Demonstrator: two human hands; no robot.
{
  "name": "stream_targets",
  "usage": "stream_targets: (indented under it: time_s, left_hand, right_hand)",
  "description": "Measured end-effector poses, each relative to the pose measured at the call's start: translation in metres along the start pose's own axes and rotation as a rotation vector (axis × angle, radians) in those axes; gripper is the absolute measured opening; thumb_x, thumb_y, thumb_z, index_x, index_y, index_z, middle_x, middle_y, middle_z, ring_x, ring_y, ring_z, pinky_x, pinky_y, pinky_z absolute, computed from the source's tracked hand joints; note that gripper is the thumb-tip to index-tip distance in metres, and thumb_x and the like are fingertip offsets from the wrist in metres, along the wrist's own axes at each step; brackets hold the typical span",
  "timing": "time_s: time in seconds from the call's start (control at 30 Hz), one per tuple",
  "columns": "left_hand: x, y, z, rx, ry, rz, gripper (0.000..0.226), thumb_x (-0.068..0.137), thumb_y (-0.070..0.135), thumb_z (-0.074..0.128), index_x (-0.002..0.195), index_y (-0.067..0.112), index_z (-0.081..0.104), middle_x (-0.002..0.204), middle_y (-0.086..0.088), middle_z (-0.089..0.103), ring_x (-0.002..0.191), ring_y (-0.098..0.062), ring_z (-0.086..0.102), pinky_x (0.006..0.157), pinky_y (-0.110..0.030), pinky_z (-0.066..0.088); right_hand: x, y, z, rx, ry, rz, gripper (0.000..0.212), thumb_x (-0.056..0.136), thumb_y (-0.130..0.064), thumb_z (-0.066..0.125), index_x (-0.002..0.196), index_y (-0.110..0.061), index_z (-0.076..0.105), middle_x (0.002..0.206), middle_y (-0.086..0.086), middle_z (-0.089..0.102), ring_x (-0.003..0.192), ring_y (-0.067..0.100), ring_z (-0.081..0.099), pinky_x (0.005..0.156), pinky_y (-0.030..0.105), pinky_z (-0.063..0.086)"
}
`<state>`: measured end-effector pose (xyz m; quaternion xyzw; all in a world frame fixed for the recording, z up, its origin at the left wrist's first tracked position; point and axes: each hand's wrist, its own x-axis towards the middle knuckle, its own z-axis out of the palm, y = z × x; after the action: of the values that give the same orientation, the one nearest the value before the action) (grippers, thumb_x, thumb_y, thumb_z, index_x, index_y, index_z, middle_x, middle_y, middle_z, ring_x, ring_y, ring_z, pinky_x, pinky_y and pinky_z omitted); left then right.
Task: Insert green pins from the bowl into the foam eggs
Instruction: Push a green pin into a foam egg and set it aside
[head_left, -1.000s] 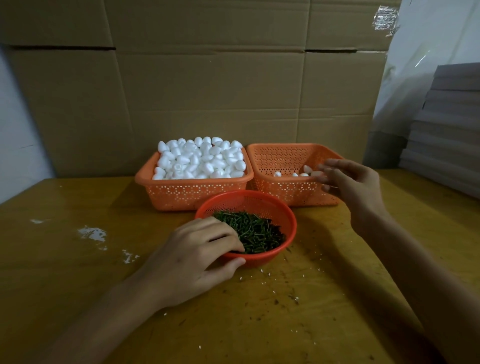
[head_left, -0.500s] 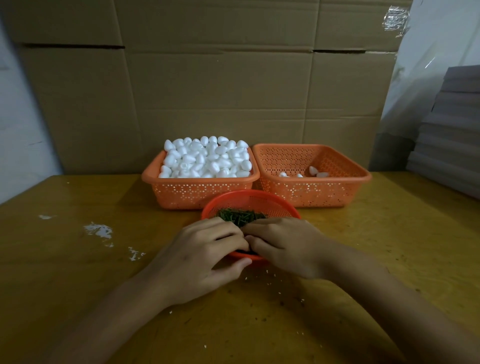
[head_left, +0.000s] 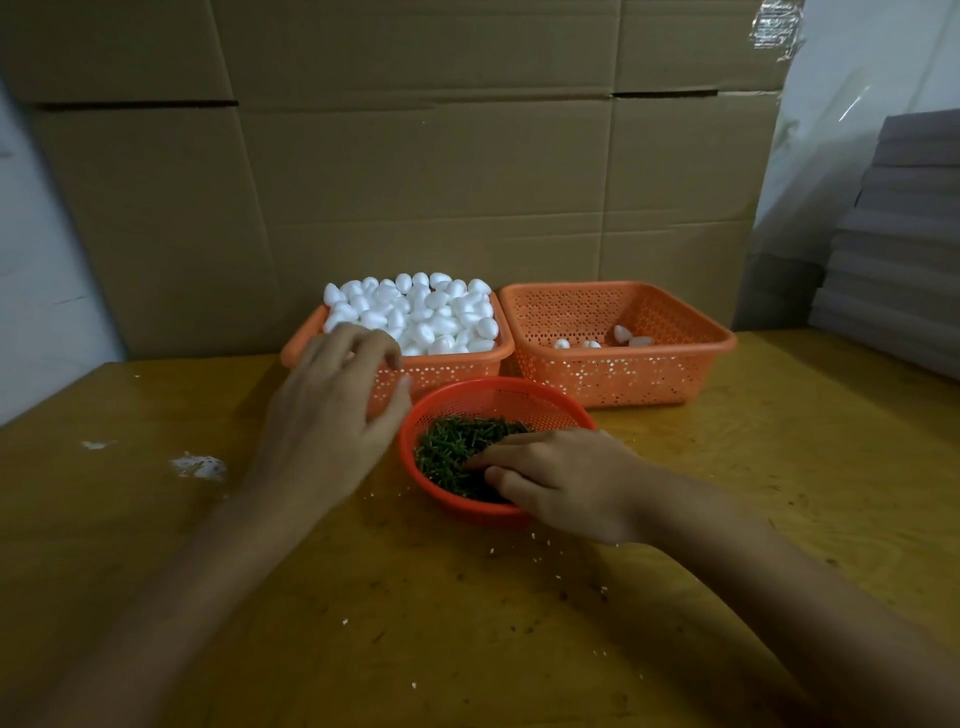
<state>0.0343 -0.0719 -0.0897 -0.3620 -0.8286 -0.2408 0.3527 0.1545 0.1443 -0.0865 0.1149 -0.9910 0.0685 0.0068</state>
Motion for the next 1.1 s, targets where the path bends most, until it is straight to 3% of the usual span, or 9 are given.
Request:
stream_targets:
  time_s: [0.13, 0.23, 0.37, 0.53, 0.63, 0.7, 0.77, 0.97, 1.1]
  left_hand:
    - [0.034, -0.033, 0.006, 0.134, -0.260, -0.267, 0.036, 0.106, 0.040, 0.051, 0.140, 0.030, 0.060, 0.140, -0.015, 0.051, 0.128, -0.036, 0.048, 0.099, -0.048, 0.044]
    - [0.061, -0.050, 0.010, 0.135, -0.496, -0.284, 0.038, 0.110, 0.044, 0.040, 0.138, 0.034, 0.064, 0.148, -0.017, 0.053, 0.131, -0.040, 0.049, 0.102, -0.047, 0.043]
    - [0.082, -0.058, 0.016, 0.125, -0.684, -0.290, 0.045, 0.111, 0.043, 0.029, 0.139, 0.034, 0.063, 0.166, -0.010, 0.035, 0.145, -0.034, 0.038, 0.110, -0.047, 0.038]
    - [0.094, -0.063, 0.026, 0.080, -0.660, -0.334, 0.033, 0.108, 0.033, 0.048, 0.122, 0.023, 0.076, 0.153, -0.011, 0.051, 0.134, -0.032, 0.049, 0.101, -0.040, 0.043]
    - [0.095, -0.069, 0.030, -0.007, -0.623, -0.411, 0.029, 0.101, 0.026, 0.062, 0.081, 0.013, 0.078, 0.118, -0.012, 0.070, 0.104, -0.028, 0.062, 0.076, -0.036, 0.044]
    - [0.097, -0.074, 0.030, -0.082, -0.571, -0.487, 0.017, 0.094, 0.018, 0.071, 0.082, 0.010, 0.081, 0.100, -0.010, 0.075, 0.102, -0.029, 0.068, 0.077, -0.035, 0.048]
    - [0.098, -0.076, 0.026, -0.131, -0.517, -0.535, 0.008, 0.088, 0.011, 0.078, 0.086, 0.015, 0.084, 0.104, -0.007, 0.077, 0.110, -0.027, 0.068, 0.088, -0.035, 0.052]
    - [0.085, -0.068, 0.020, -0.403, -0.253, -0.541, 0.030, 0.083, -0.012, 0.078, 0.106, 0.008, 0.078, 0.112, -0.014, 0.076, 0.108, -0.026, 0.071, 0.095, -0.036, 0.057]
    - [0.065, -0.052, 0.015, -0.604, -0.079, -0.574, 0.024, 0.092, -0.001, 0.075, 0.111, 0.014, 0.079, 0.109, -0.005, 0.078, 0.100, -0.021, 0.076, 0.099, -0.037, 0.057]
  right_hand:
    - [0.000, 0.000, 0.001, -0.021, -0.008, 0.004, 0.046, 0.111, -0.046, 0.029, 0.151, -0.035, 0.049, 0.153, -0.009, 0.052, 0.135, 0.019, 0.054, 0.104, 0.044, 0.047]
    - [0.001, 0.000, 0.001, -0.032, -0.012, 0.008, 0.046, 0.111, -0.046, 0.029, 0.151, -0.035, 0.049, 0.152, -0.008, 0.054, 0.134, 0.020, 0.054, 0.103, 0.044, 0.048]
    - [0.002, 0.001, 0.002, -0.028, -0.010, 0.009, 0.045, 0.111, -0.045, 0.029, 0.150, -0.035, 0.049, 0.151, -0.008, 0.055, 0.133, 0.019, 0.055, 0.102, 0.043, 0.047]
    - [0.002, 0.001, 0.002, -0.030, -0.010, 0.010, 0.043, 0.110, -0.044, 0.030, 0.146, -0.034, 0.053, 0.145, -0.007, 0.059, 0.128, 0.020, 0.057, 0.099, 0.043, 0.048]
    - [0.002, 0.000, 0.003, -0.033, -0.010, 0.010, 0.042, 0.110, -0.043, 0.030, 0.144, -0.033, 0.054, 0.144, -0.007, 0.059, 0.127, 0.021, 0.058, 0.099, 0.044, 0.048]
    - [0.002, 0.001, 0.002, -0.036, -0.012, 0.014, 0.043, 0.110, -0.044, 0.030, 0.145, -0.033, 0.053, 0.145, -0.008, 0.059, 0.128, 0.021, 0.057, 0.099, 0.044, 0.048]
    - [0.002, 0.001, 0.002, -0.032, -0.008, 0.012, 0.043, 0.110, -0.044, 0.030, 0.146, -0.034, 0.053, 0.146, -0.008, 0.058, 0.129, 0.020, 0.057, 0.099, 0.043, 0.048]
    - [0.001, 0.002, 0.002, -0.027, 0.001, 0.007, 0.044, 0.111, -0.044, 0.030, 0.148, -0.035, 0.051, 0.148, -0.009, 0.057, 0.130, 0.019, 0.056, 0.099, 0.041, 0.048]
    - [0.002, 0.001, 0.002, -0.029, 0.005, 0.001, 0.045, 0.111, -0.045, 0.030, 0.150, -0.035, 0.049, 0.149, -0.008, 0.056, 0.131, 0.020, 0.056, 0.101, 0.042, 0.047]
